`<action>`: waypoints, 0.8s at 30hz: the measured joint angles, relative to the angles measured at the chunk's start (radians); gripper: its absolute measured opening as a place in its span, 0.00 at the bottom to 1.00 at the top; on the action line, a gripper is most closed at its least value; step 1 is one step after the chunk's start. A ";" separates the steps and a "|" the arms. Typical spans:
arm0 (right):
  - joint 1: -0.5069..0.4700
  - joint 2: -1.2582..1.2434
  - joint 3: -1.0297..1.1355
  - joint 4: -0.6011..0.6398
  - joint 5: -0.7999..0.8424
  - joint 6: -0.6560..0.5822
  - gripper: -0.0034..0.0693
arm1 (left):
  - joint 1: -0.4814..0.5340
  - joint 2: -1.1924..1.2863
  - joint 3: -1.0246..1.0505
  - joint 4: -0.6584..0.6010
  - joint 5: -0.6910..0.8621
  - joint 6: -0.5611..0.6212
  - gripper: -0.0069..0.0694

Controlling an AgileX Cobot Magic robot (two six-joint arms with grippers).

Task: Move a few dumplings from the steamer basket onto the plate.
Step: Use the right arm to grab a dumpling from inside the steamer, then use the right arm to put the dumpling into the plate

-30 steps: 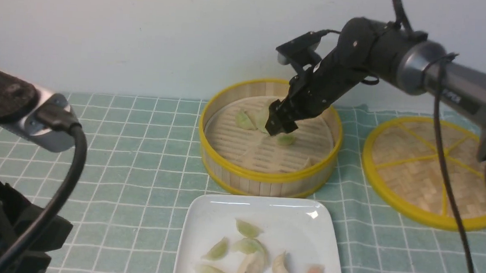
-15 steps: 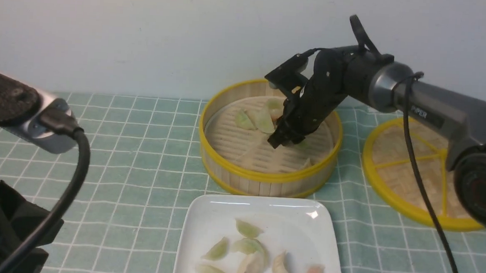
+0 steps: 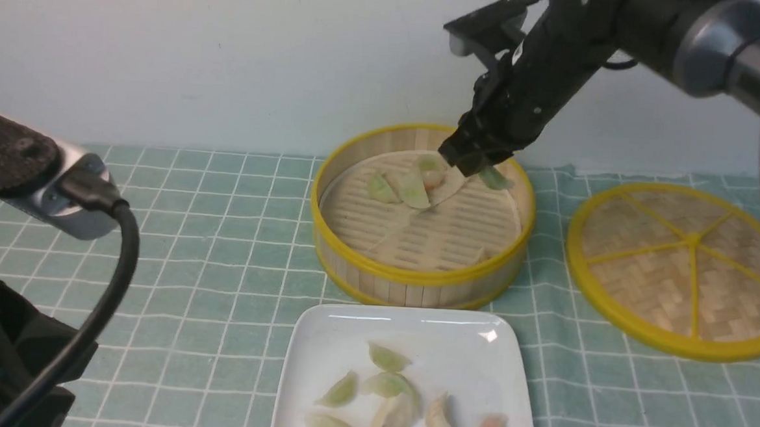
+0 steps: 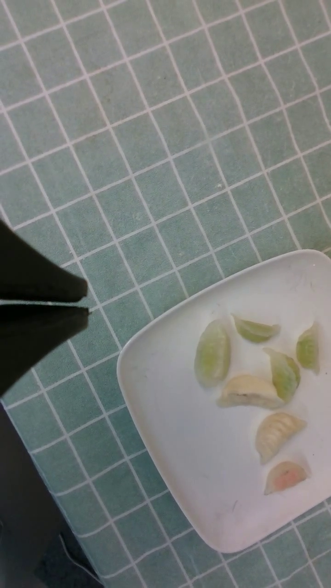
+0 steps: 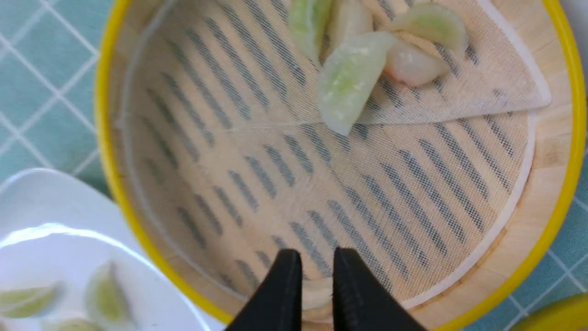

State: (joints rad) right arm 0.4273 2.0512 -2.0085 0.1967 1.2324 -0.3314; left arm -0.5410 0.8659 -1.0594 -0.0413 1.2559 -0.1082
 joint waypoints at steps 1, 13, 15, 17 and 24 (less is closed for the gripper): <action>0.000 -0.020 0.002 0.012 0.003 0.003 0.14 | 0.000 0.000 0.000 0.000 0.000 0.000 0.08; 0.052 -0.250 0.564 0.188 -0.080 0.004 0.14 | 0.000 0.000 0.000 -0.045 0.000 0.000 0.08; 0.063 -0.245 0.619 0.204 -0.136 0.004 0.14 | 0.000 0.000 0.000 -0.047 0.000 0.000 0.08; 0.083 -0.229 0.695 0.220 -0.281 0.004 0.14 | 0.000 0.000 0.000 -0.048 0.000 0.000 0.08; 0.092 -0.168 0.728 0.241 -0.425 0.005 0.38 | 0.000 0.000 0.000 -0.048 0.000 0.007 0.08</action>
State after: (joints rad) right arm 0.5193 1.8836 -1.2807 0.4375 0.8072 -0.3261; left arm -0.5410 0.8659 -1.0594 -0.0897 1.2559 -0.1011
